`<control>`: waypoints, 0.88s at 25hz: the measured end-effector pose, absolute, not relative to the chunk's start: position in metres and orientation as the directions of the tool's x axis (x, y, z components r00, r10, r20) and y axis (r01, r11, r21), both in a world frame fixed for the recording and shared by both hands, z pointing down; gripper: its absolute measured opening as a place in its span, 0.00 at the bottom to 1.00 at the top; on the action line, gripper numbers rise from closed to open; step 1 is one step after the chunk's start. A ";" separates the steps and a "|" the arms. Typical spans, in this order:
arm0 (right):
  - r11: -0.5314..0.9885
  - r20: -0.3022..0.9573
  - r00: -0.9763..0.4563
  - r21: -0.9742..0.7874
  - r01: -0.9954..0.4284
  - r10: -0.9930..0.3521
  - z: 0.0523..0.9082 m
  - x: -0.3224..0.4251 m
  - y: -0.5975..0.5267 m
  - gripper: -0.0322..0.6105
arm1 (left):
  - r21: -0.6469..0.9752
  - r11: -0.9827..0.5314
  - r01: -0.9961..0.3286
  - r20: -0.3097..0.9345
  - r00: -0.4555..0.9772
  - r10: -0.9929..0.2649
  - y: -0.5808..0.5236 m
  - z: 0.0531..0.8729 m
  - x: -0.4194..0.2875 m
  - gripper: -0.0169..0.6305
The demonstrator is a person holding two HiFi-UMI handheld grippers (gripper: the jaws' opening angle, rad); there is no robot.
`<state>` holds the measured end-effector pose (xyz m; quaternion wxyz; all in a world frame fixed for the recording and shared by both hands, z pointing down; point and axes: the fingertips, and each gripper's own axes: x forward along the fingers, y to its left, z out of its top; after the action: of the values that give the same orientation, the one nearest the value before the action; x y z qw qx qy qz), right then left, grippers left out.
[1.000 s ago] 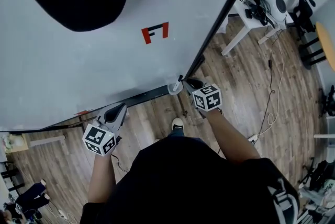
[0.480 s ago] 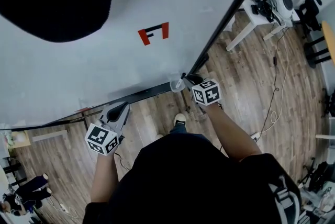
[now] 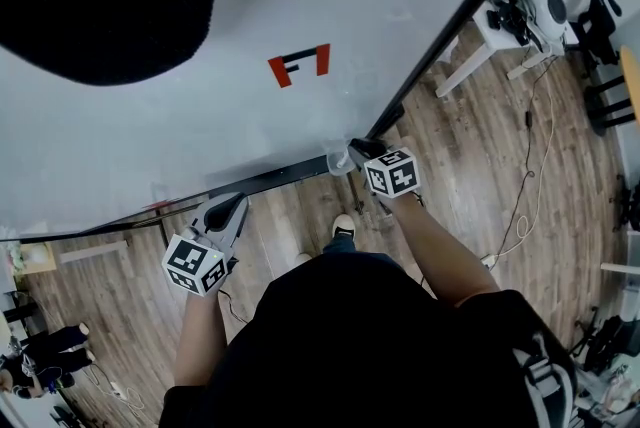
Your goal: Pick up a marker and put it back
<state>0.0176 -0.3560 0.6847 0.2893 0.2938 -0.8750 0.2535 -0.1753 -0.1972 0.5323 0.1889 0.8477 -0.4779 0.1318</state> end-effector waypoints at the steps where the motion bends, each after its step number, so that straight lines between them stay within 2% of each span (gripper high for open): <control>1: 0.700 0.656 -0.660 -0.274 -0.660 -0.366 0.685 0.017 -0.356 0.17 | 0.195 -0.470 -0.861 0.404 0.507 -0.761 -0.197 0.532 -0.175 0.05; 22: 0.701 0.636 -0.665 -0.261 -0.663 -0.392 0.665 0.020 -0.350 0.16 | 0.188 -0.473 -0.861 0.387 0.507 -0.770 -0.183 0.523 -0.174 0.05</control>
<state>0.0195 -0.3499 0.6649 0.2783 0.3000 -0.8793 0.2435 -0.1736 -0.1830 0.5232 0.1813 0.8490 -0.4802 0.1252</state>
